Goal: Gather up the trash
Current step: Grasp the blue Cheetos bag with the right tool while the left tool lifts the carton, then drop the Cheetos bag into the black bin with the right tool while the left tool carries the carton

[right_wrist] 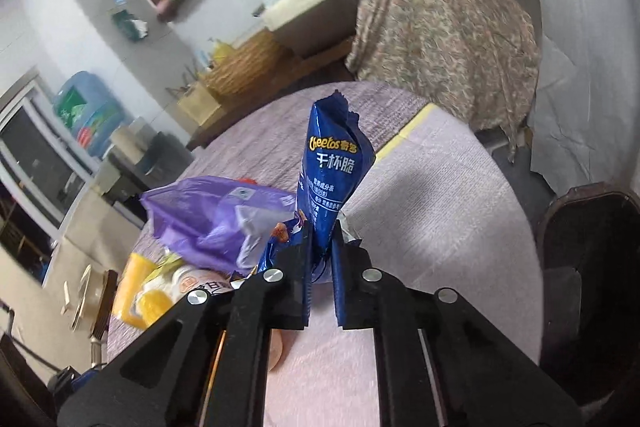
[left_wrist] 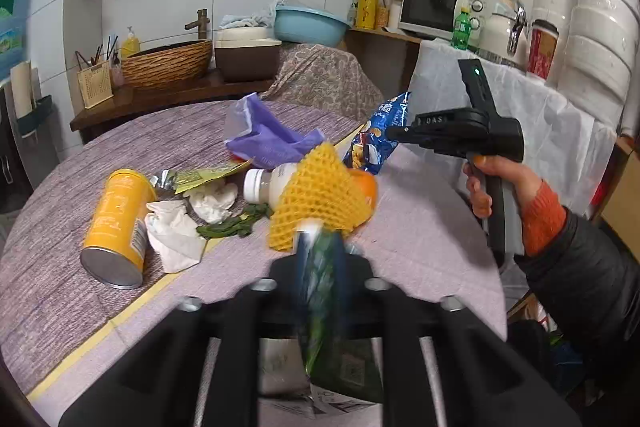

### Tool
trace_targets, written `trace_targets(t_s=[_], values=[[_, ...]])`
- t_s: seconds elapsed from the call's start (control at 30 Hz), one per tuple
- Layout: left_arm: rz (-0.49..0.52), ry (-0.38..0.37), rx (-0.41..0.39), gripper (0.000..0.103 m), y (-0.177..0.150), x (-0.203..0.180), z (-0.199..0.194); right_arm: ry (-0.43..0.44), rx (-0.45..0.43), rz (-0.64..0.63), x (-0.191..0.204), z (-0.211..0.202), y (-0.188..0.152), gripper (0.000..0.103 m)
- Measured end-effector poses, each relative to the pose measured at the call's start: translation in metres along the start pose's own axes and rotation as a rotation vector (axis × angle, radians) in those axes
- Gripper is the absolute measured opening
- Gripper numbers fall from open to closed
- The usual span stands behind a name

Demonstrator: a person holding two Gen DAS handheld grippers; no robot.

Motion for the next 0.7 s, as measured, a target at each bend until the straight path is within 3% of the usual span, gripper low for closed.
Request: trace_targets(t_s=[0.07, 0.13, 0.23, 0.37, 0.4, 0.47, 0.6, 0.63, 0.7], values=[[-0.01, -0.03, -0.007, 0.01, 0.004, -0.004, 0.0, 0.015, -0.016, -0.033, 0.004, -0.016, -0.003, 0.009], [0.007, 0.009, 0.005, 0.01, 0.005, -0.009, 0.006, 0.001, -0.025, -0.067, 0.006, -0.026, -0.007, 0.009], [-0.009, -0.012, 0.023, 0.009, 0.004, -0.013, 0.012, -0.001, -0.015, -0.067, 0.0, -0.03, -0.012, 0.009], [0.019, 0.049, 0.01, 0.013, 0.007, -0.007, 0.002, -0.001, -0.006, -0.054, -0.009, -0.033, -0.021, 0.009], [0.021, 0.048, 0.02, 0.019, 0.009, -0.002, 0.001, -0.002, -0.005, -0.059, -0.008, -0.034, -0.024, 0.009], [0.034, 0.047, 0.037, 0.066, 0.012, 0.0, 0.0, -0.009, -0.009, -0.076, -0.008, -0.033, -0.03, 0.009], [0.224, 0.112, 0.083, 0.075, 0.016, -0.023, -0.002, 0.013, -0.01, -0.055, -0.013, -0.032, -0.041, 0.009], [0.251, 0.127, 0.13, 0.081, 0.014, -0.025, 0.004, 0.004, -0.014, -0.062, -0.013, -0.033, -0.043, 0.009], [0.245, 0.083, 0.228, 0.084, 0.007, -0.026, 0.021, -0.007, -0.024, -0.076, -0.013, -0.036, -0.043, 0.009]])
Point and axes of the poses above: each gripper's, at about its wrist camera, not at the fingertips, and z roughly the way its jaws point, x to its left, y to its top, the point moved 2 cm from there along z, roughly the way its jaws point, and after that the axes turned 11 degrees about z, right-handed, at the moved point
